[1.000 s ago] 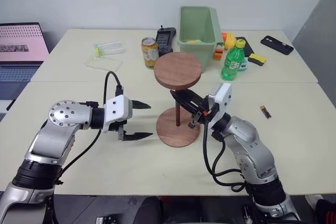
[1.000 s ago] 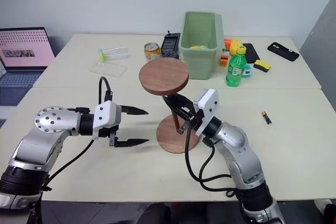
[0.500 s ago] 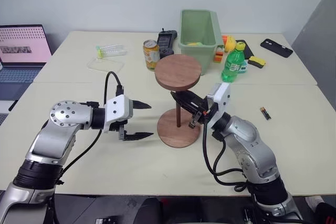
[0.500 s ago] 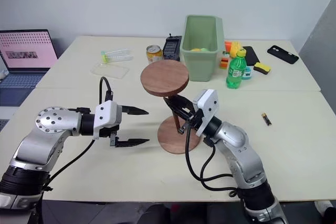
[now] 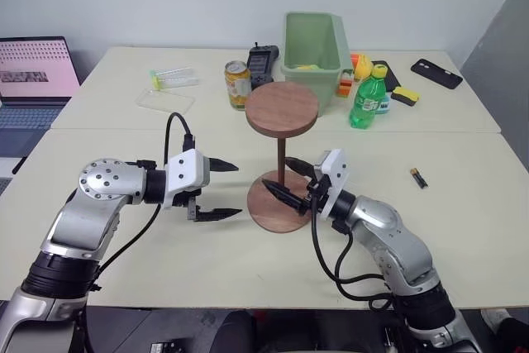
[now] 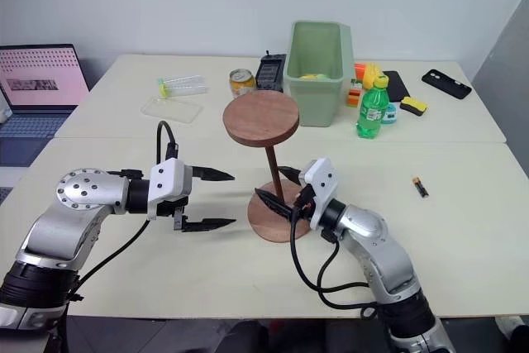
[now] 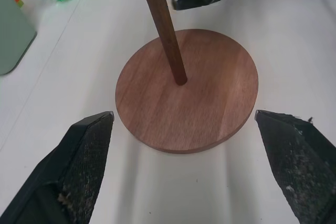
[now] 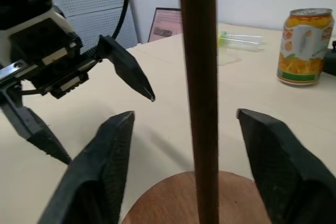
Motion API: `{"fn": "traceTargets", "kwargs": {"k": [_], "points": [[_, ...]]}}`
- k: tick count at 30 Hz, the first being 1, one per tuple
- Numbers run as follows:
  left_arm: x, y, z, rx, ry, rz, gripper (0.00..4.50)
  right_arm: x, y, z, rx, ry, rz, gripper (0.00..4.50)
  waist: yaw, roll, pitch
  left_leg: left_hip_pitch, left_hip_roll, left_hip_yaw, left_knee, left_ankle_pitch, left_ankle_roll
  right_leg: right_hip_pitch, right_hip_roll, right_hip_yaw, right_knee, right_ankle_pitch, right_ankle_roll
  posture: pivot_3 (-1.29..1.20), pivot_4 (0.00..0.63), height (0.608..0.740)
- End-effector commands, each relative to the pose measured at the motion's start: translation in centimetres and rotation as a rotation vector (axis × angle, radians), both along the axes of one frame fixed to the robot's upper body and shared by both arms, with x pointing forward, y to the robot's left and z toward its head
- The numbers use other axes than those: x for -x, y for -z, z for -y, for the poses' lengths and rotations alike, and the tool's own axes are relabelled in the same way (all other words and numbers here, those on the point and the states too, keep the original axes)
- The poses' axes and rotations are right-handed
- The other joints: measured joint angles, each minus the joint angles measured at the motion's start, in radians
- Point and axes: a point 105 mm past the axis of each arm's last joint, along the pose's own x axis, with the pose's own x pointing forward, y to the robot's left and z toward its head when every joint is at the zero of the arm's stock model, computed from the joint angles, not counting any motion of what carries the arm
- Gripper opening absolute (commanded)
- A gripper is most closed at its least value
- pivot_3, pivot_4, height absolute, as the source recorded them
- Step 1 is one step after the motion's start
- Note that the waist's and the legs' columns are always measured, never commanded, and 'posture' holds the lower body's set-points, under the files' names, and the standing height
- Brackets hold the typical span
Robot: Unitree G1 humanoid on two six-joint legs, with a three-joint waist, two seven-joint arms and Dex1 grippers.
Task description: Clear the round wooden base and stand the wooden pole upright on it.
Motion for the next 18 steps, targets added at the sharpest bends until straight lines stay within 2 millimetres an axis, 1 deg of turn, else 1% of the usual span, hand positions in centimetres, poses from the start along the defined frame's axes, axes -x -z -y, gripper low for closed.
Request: {"fn": "traceTargets", "kwargs": {"k": [1, 4, 7, 9, 10, 12, 13, 15, 17, 18], "points": [[0.0, -1.3, 0.5, 0.027, 0.008, 0.053, 4.5, 0.5, -0.7, 0.5, 0.041, -0.008, 0.048, 3.59, 0.002, 0.0, 0.0, 0.0, 0.0, 0.0, 0.0, 0.0, 0.0, 0.0, 0.0, 0.0, 0.0, 0.0, 0.0, 0.0, 0.15, 0.74], [0.0, -1.6, 0.5, 0.044, -0.009, 0.047, 4.5, 0.4, -0.6, 1.9, 0.081, 0.014, 0.058, 3.59, 0.001, 0.0, 0.0, 0.0, 0.0, 0.0, 0.0, 0.0, 0.0, 0.0, 0.0, 0.0, 0.0, 0.0, 0.0, 0.0, 0.15, 0.74], [-0.5, -1.7, 0.0, 0.014, -0.071, 0.031, 4.5, 0.5, -0.5, 4.4, 0.161, 0.033, 0.058, 3.59, 0.005, 0.0, 0.0, 0.0, 0.0, 0.0, 0.0, 0.0, 0.0, 0.0, 0.0, 0.0, -0.001, 0.0, 0.0, 0.0, 0.15, 0.74], [-0.7, -1.6, -0.7, -0.015, -0.121, 0.025, 4.5, 1.0, -0.4, 6.2, 0.223, 0.027, 0.047, 3.59, 0.008, 0.0, 0.0, -0.001, -0.001, 0.0, 0.0, 0.0, 0.0, 0.001, 0.0, 0.0, -0.001, 0.0, 0.0, 0.0, 0.15, 0.74], [-0.7, -1.6, -1.3, -0.032, -0.145, 0.029, 4.5, 1.3, -0.7, 7.4, 0.264, 0.023, 0.056, 3.59, 0.009, 0.0, 0.001, -0.001, 0.0, 0.0, 0.0, 0.0, 0.0, 0.001, 0.0, 0.0, -0.002, 0.0, 0.0, 0.0, 0.15, 0.74], [-0.6, -1.7, -2.2, -0.048, -0.172, 0.035, 4.5, 1.9, -1.2, 8.9, 0.31, 0.012, 0.074, 3.59, 0.013, 0.0, 0.001, -0.001, -0.001, 0.0, 0.0, 0.0, 0.0, 0.001, -0.001, 0.0, -0.003, 0.0, 0.0, 0.0, 0.15, 0.74], [-0.6, -1.7, -2.9, -0.054, -0.195, 0.035, 4.5, 2.2, -1.7, 9.9, 0.33, 0.011, 0.09, 3.59, 0.014, 0.0, 0.001, -0.001, 0.0, 0.0, -0.001, 0.0, 0.0, 0.001, -0.001, 0.0, -0.003, 0.0, 0.0, 0.0, 0.15, 0.74], [-0.5, -1.8, -3.6, -0.06, -0.219, 0.033, 4.5, 2.7, -2.2, 11.0, 0.349, 0.006, 0.104, 3.59, 0.014, 0.0, 0.002, -0.001, 0.0, 0.0, -0.001, 0.0, 0.001, 0.001, 0.0, 0.0, -0.004, 0.0, 0.0, 0.0, 0.15, 0.74], [-0.4, -1.9, -5.2, -0.056, -0.284, 0.031, 4.5, 3.2, -3.4, 13.8, 0.395, 0.037, 0.123, 3.59, 0.014, 0.0, 0.002, -0.001, 0.001, 0.0, -0.001, 0.0, 0.001, 0.001, -0.001, 0.0, -0.004, 0.0, 0.0, 0.0, 0.15, 0.74], [-0.4, -1.9, -5.8, -0.055, -0.308, 0.028, 4.5, 3.5, -3.8, 14.8, 0.412, 0.046, 0.124, 3.59, 0.016, 0.001, 0.003, 0.0, 0.001, 0.0, -0.001, 0.0, 0.001, 0.001, -0.001, 0.0, -0.004, 0.0, 0.0, 0.0, 0.15, 0.74]]}}
